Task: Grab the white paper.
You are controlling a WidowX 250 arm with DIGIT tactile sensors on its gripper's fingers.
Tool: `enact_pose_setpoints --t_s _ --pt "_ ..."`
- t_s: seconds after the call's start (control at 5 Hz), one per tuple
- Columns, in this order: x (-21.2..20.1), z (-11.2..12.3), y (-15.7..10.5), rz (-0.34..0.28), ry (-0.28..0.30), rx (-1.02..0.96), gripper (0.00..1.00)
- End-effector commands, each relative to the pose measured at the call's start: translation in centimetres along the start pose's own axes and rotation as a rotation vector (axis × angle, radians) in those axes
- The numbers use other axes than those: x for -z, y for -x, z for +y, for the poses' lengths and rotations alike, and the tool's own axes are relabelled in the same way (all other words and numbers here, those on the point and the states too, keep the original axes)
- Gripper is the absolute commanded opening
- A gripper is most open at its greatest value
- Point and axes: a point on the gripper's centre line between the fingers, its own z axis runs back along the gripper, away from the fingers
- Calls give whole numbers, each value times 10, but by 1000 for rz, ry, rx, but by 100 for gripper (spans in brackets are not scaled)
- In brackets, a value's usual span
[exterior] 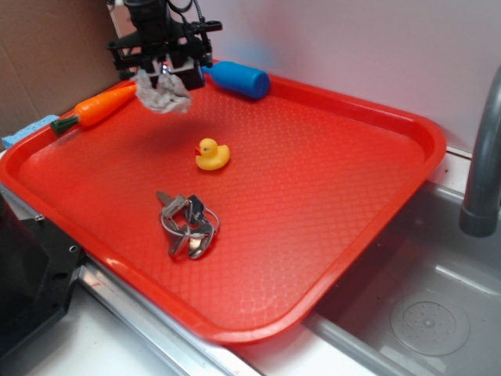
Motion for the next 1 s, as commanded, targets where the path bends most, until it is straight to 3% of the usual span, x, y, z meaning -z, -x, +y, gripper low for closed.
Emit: enact_pose_setpoints --t_s 0.0,0.2,0.6,0.8 --pt "-85 -13 32 32 52 434 0" --pt "-104 -17 54 44 46 504 0" --pt "-129 -16 94 -4 11 539 0" --pt "-124 -12 86 19 -33 361 0"
